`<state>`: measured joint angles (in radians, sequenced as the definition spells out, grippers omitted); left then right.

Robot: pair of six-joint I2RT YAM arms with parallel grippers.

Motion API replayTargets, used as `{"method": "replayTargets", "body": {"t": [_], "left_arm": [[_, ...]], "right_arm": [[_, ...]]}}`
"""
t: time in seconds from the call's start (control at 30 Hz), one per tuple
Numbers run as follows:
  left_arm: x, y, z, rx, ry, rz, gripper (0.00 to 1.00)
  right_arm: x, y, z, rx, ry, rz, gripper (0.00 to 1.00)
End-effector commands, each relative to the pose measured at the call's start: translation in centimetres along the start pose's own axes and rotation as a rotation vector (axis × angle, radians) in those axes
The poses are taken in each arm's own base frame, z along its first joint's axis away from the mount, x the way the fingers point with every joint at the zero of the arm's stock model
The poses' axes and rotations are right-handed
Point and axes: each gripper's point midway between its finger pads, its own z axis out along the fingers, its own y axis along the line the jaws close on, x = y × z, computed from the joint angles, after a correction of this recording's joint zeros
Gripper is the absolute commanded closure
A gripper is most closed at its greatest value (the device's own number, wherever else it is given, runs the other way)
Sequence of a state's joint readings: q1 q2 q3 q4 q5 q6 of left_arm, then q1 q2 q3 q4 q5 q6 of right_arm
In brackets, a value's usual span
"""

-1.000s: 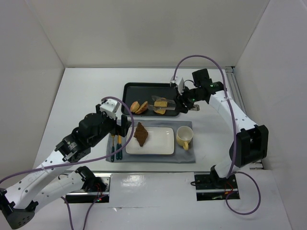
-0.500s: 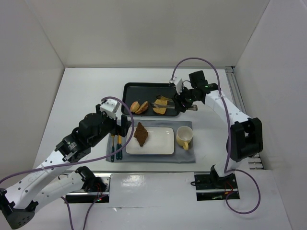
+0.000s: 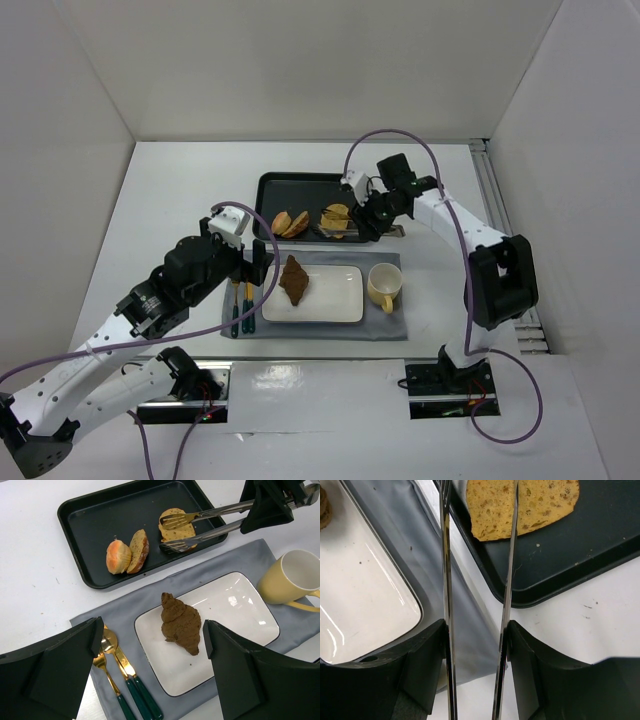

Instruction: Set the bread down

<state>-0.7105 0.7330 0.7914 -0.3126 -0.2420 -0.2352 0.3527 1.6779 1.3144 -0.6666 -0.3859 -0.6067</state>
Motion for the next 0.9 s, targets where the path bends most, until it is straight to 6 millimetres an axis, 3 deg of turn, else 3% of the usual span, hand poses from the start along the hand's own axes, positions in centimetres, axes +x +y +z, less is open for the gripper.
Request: {"method": "replayTargets", "body": {"t": [0.0, 0.7, 0.87], "left_arm": [[-1.69, -0.05, -0.20, 0.001, -0.069, 0.000, 0.00], [-1.86, -0.19, -0.41, 0.011, -0.077, -0.001, 0.00], [-1.86, -0.19, -0.41, 0.011, -0.077, -0.001, 0.00]], "right_arm": [[-0.33, -0.26, 0.26, 0.050, 0.018, -0.031, 0.41], [0.05, -0.17, -0.64, 0.305, 0.144, -0.184, 0.40], [0.01, -0.08, -0.63, 0.348, 0.171, -0.220, 0.48]]}}
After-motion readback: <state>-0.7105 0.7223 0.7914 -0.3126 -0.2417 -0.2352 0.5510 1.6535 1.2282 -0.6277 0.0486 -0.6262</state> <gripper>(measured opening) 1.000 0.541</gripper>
